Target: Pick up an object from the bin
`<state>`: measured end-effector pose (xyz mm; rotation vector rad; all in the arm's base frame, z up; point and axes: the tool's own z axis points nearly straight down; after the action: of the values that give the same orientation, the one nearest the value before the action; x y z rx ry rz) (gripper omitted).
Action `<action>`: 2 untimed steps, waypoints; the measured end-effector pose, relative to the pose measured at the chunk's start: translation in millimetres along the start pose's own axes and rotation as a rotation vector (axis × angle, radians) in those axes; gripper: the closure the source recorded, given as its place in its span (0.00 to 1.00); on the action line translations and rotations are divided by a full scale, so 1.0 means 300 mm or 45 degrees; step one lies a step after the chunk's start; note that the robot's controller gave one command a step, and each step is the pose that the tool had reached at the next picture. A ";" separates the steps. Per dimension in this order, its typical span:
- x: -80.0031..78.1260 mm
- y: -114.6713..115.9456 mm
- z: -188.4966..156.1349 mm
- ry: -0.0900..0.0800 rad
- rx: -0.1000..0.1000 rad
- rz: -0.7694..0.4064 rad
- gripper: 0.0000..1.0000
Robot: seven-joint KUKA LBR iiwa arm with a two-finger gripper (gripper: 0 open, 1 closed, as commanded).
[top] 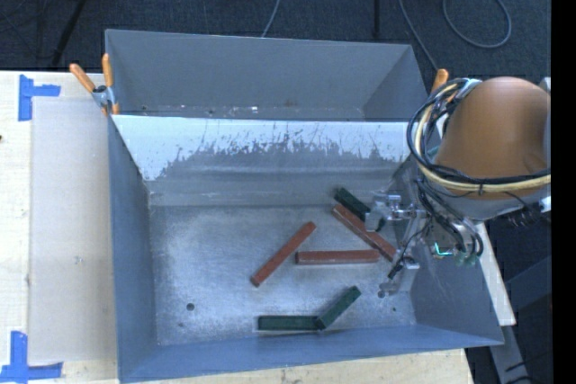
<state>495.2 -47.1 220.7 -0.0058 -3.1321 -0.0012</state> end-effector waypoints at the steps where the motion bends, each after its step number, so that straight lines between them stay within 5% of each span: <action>1: -0.119 0.144 0.498 0.003 0.005 -0.623 0.00; 2: -0.132 0.154 0.490 -0.025 0.003 -0.623 1.00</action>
Offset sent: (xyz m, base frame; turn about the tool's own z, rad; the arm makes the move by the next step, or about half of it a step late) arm 0.0350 0.0445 -0.1507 -0.4888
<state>533.6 -1.1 73.4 0.7574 -3.0595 -0.0009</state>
